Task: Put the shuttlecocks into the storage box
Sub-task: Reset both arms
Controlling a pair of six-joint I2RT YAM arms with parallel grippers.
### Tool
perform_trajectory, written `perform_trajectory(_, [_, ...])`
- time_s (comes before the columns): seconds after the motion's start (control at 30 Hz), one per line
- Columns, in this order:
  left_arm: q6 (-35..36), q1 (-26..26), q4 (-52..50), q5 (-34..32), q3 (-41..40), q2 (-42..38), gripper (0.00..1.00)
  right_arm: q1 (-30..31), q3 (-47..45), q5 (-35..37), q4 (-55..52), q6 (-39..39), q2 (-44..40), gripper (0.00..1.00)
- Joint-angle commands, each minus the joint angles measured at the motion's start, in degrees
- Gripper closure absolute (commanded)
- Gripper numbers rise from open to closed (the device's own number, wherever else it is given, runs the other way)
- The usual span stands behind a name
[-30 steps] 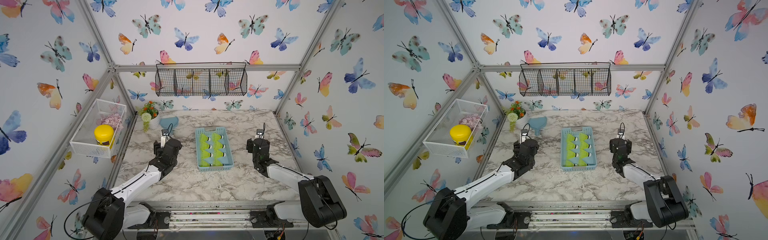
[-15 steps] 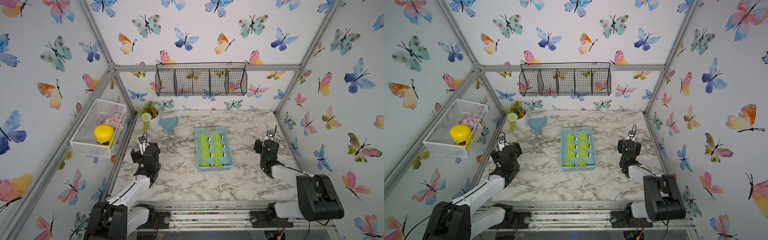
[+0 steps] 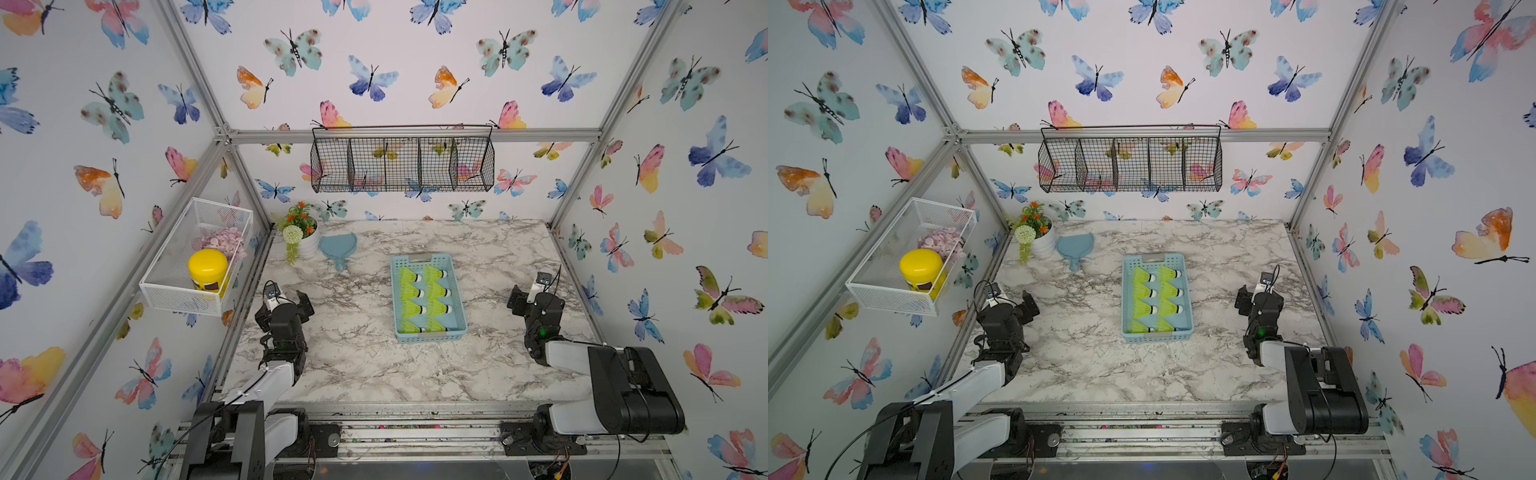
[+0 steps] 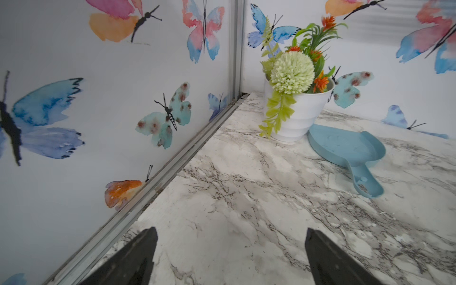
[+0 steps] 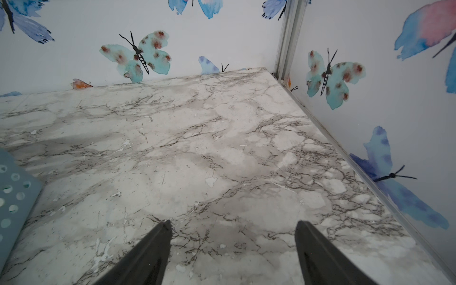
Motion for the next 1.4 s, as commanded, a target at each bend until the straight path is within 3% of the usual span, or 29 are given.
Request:
perform_trajectory(0.0, [0.5, 1.05, 8.49, 7.99, -1.58, 1.4, 0.01, -1.13, -1.17, -4.48, 7.31, 0.54, 1.74, 0.15])
perform_trajectory(0.3, [2.49, 1.63, 15.2, 16.1, -4.02, 3.89, 0.01, -1.58, -1.9, -9.14, 10.41, -0.99, 4.02, 0.14])
perform_trajectory(0.53, [4.55, 1.62, 23.14, 21.3, -7.81, 5.74, 0.01, -1.57, -6.28, -11.44, 18.79, -1.98, 5.19, 0.15])
perform_trajectory(0.67, [6.71, 1.68, 28.32, 26.2, -8.65, 10.34, 0.01, -1.55, -8.15, -12.64, 27.5, -2.42, 9.01, 0.15])
perform_trajectory(0.77, [10.15, 1.53, 34.67, 34.33, -7.41, 17.96, 0.02, -1.58, -6.33, -13.06, 21.72, -2.94, 7.81, 0.14])
perform_trajectory(0.83, [8.73, 1.7, 32.16, 31.99, -6.67, 17.46, 0.02, -1.54, -5.28, -13.45, 19.15, -3.28, 7.51, 0.12])
perform_trajectory(0.9, [8.67, 1.65, 22.82, 30.01, -4.04, 14.92, 0.02, -1.58, -5.74, -13.67, 21.33, -3.38, 8.33, 0.03])
perform_trajectory(0.97, [7.87, 1.65, 27.84, 29.09, -4.81, 16.9, 0.02, -1.54, -5.74, -13.64, 21.34, -3.38, 8.33, 0.02])
perform_trajectory(1.07, [7.44, 1.59, 22.24, 26.62, -3.27, 15.45, 0.02, -1.58, -5.58, -13.71, 20.47, -3.38, 7.98, 0.02])
perform_trajectory(1.37, [7.44, 1.55, 23.06, 26.61, -3.39, 15.83, 0.02, -1.57, -5.58, -13.72, 20.54, -3.38, 7.99, 0.02])
